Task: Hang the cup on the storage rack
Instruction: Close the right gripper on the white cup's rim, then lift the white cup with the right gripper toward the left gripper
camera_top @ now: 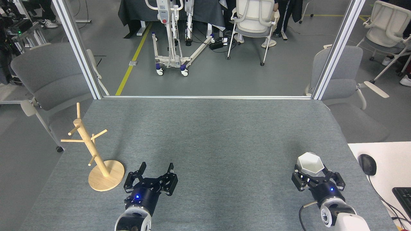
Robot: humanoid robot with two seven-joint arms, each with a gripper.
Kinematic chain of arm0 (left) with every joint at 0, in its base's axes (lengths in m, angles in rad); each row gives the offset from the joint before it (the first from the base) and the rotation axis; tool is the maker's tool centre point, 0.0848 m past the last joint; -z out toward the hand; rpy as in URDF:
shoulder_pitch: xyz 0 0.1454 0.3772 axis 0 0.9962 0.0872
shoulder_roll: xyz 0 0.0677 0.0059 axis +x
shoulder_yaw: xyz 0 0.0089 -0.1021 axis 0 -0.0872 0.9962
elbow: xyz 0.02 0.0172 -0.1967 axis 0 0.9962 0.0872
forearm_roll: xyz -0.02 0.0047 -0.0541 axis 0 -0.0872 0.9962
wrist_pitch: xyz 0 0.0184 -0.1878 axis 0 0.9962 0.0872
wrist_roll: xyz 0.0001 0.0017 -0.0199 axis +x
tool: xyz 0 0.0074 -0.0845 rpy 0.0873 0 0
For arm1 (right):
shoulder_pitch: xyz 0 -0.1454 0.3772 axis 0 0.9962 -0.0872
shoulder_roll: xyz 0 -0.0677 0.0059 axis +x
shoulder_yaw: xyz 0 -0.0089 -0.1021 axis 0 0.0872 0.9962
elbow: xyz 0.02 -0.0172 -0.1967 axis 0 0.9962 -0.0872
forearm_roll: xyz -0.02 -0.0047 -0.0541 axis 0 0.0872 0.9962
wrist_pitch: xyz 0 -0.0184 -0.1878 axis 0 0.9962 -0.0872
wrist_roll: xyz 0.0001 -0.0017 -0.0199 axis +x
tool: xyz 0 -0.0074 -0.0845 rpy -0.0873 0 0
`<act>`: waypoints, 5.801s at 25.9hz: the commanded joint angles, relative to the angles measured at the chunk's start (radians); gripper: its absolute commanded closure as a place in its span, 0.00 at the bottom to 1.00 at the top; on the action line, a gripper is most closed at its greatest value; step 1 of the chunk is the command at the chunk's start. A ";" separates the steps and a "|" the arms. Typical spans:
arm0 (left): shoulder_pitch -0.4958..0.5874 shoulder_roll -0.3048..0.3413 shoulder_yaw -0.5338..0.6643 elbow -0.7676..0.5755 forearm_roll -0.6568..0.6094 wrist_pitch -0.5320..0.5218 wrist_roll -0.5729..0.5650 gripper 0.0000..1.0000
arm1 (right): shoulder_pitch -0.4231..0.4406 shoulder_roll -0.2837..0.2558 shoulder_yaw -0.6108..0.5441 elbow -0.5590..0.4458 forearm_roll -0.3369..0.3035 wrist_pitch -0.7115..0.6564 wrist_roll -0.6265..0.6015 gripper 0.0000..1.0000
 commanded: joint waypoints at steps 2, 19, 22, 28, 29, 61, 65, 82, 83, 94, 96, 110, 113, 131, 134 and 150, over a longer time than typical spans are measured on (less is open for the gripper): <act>0.001 0.000 0.000 -0.002 0.000 0.000 0.000 0.01 | -0.001 0.000 0.000 0.003 0.000 0.002 0.001 0.01; 0.006 0.002 0.000 -0.008 0.001 0.000 0.000 0.01 | -0.055 0.000 0.003 0.062 0.002 0.005 0.001 0.01; 0.006 0.002 0.000 -0.008 0.001 0.000 0.000 0.01 | -0.055 0.002 0.003 0.080 0.003 0.003 0.001 0.01; 0.009 0.002 0.000 -0.008 0.001 0.000 0.000 0.01 | -0.057 0.002 0.011 0.085 0.002 0.005 0.001 0.01; 0.009 0.002 0.000 -0.008 0.001 0.000 0.000 0.01 | -0.057 0.002 0.011 0.085 0.002 0.005 0.001 0.01; 0.012 0.003 0.003 -0.011 0.009 0.002 0.001 0.01 | -0.101 0.003 0.009 0.135 -0.004 0.006 0.001 0.01; 0.015 0.003 0.003 -0.011 0.009 0.002 0.001 0.01 | -0.117 0.002 0.009 0.138 -0.004 0.006 0.001 0.01; 0.015 0.003 0.005 -0.009 0.009 0.002 0.001 0.01 | -0.115 -0.001 0.011 0.140 0.007 0.005 -0.001 0.16; 0.015 0.003 0.005 -0.009 0.009 0.002 0.001 0.01 | -0.115 -0.001 0.011 0.140 0.007 0.005 -0.001 0.19; 0.015 0.002 0.005 -0.008 0.009 0.002 0.000 0.01 | -0.127 -0.018 0.003 0.117 0.000 -0.029 0.008 0.59; 0.015 0.003 0.006 -0.008 0.009 0.002 0.000 0.01 | -0.132 -0.020 -0.002 0.080 -0.006 -0.017 0.017 0.60; 0.015 0.003 0.005 -0.008 0.009 -0.001 0.006 0.01 | -0.069 0.056 -0.028 -0.713 -0.128 0.275 0.610 0.63; 0.017 0.003 0.002 -0.014 0.008 -0.012 0.009 0.01 | -0.047 0.079 0.058 -0.776 -0.128 0.316 0.651 0.64; 0.024 0.012 -0.337 -0.144 -0.232 -0.059 0.055 0.01 | -0.117 0.105 0.454 -0.845 -0.058 0.694 0.807 0.86; -0.028 0.003 -0.337 -0.135 -0.232 -0.084 -0.023 0.01 | -0.106 0.117 0.463 -0.829 -0.038 0.695 0.807 0.89; -0.154 -0.009 -0.454 -0.045 -0.153 -0.136 -0.210 0.01 | -0.087 0.157 0.578 -0.765 -0.035 0.681 0.806 0.95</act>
